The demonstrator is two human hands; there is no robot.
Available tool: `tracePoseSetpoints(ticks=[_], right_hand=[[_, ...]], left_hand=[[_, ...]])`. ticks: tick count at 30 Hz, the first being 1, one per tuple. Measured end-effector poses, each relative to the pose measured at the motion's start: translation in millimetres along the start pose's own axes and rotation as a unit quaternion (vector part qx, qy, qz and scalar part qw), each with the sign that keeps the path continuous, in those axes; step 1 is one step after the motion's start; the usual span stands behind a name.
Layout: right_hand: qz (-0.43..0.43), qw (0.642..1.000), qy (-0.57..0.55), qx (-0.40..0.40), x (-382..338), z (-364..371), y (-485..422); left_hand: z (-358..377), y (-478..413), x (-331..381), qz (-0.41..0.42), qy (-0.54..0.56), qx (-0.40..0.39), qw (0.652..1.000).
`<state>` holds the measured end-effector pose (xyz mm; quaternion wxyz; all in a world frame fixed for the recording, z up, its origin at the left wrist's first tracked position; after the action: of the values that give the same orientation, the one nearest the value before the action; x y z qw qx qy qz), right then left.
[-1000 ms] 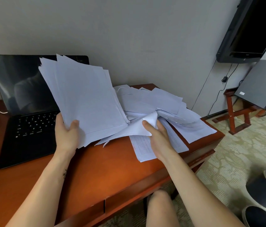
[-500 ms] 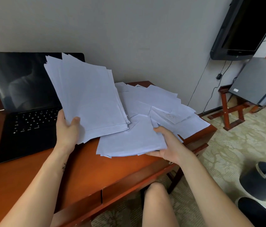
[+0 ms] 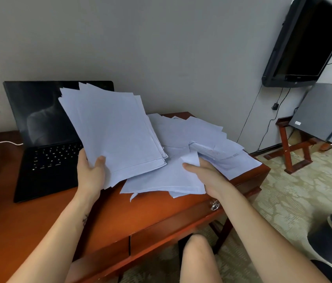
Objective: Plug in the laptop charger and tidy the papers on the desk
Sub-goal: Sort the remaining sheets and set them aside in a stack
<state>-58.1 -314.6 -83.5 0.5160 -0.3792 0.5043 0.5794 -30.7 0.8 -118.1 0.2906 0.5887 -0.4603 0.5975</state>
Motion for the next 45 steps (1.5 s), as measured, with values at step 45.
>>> tracePoseSetpoints(ticks=[45], right_hand=[[-0.108,0.985,0.08,0.108,-16.4,7.3,-58.0]], left_hand=[[53.5,-6.0,12.3,-0.022,-0.02,-0.211,0.977]])
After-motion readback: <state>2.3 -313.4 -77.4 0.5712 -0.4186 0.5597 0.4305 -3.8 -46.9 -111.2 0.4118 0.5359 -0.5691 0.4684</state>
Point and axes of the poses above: each hand's wrist, its own y-axis away from the middle knuckle, its own z-axis out of the palm, x = y × z, the point moved 2 cm from there along -y, towards the middle knuckle, and after that the axes turned 13 degrees about -y, right-handed, at the moved point
